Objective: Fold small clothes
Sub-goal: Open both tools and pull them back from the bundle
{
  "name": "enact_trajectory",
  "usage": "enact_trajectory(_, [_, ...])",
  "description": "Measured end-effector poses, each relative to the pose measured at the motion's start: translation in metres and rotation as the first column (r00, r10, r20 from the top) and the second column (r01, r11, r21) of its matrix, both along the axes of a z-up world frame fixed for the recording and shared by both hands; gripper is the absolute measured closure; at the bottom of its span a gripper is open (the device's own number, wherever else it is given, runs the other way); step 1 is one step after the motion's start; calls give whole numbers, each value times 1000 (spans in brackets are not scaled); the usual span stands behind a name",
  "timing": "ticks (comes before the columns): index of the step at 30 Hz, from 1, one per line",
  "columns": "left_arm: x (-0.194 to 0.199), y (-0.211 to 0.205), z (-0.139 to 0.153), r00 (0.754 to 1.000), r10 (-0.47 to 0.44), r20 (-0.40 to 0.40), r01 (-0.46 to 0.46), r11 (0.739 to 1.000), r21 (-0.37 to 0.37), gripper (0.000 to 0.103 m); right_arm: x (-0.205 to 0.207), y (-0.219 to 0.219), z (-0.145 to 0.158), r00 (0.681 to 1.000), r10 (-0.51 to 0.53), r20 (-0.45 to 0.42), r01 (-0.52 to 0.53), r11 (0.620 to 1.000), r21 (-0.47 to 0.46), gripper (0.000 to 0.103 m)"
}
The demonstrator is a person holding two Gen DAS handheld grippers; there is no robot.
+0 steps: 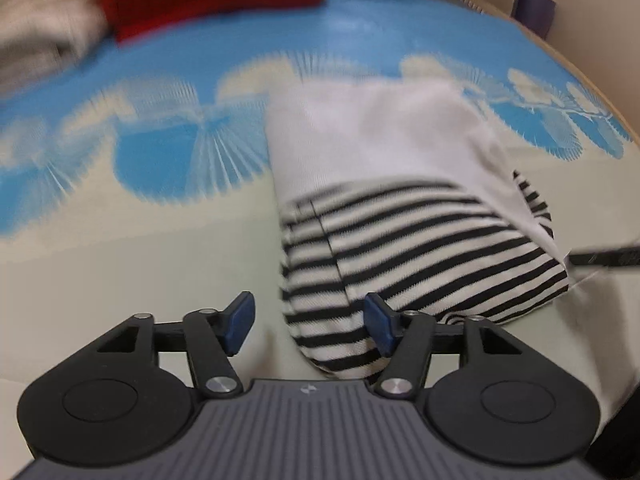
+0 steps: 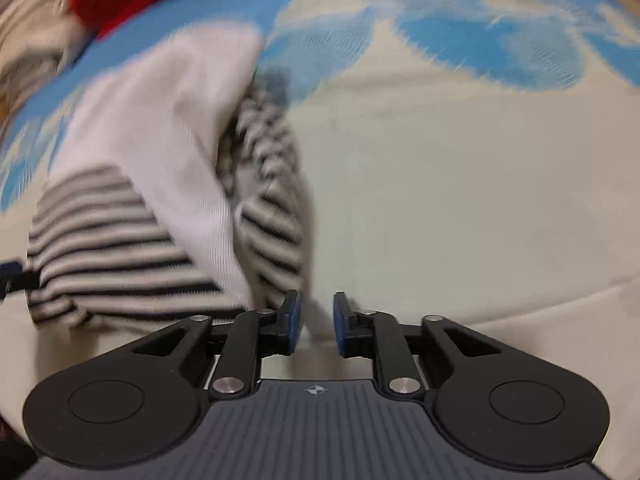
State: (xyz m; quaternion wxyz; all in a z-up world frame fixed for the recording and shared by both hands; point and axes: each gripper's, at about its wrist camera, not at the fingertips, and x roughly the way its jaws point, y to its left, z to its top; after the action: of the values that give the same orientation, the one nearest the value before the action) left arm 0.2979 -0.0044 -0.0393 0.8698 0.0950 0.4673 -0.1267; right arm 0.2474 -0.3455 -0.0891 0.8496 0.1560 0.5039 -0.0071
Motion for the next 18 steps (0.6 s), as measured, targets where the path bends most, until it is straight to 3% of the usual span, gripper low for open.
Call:
enact_trajectory(1, [-10, -1, 12, 999, -11, 47, 10, 1000, 25, 24, -9, -2, 15, 998, -4, 59, 5, 1000, -16, 57])
enact_trajectory(3, [-29, -3, 36, 991, -11, 135, 4, 998, 56, 16, -29, 0, 47, 986, 0, 168, 18, 994, -105, 36])
enact_trajectory(6, [-60, -7, 65, 974, 3, 227, -17, 998, 58, 10, -63, 7, 82, 957, 23, 288, 29, 984, -177, 16])
enact_trajectory(8, [-85, -14, 82, 960, 23, 280, -37, 998, 43, 1, -91, 16, 99, 933, 53, 357, 14, 983, -184, 13])
enact_trajectory(12, [-132, -29, 97, 950, 91, 298, -88, 996, -24, 0, -144, 35, 106, 896, 75, 437, 7, 983, -185, 3])
enact_trajectory(16, [-165, -41, 88, 960, 152, 234, -134, 987, -88, 0, -171, 53, 106, 893, 78, 444, 7, 982, -188, 3])
enact_trajectory(18, [-180, -44, 80, 959, 170, 228, -154, 984, -87, 0, -179, 60, 100, 914, 53, 402, 17, 985, -170, 3])
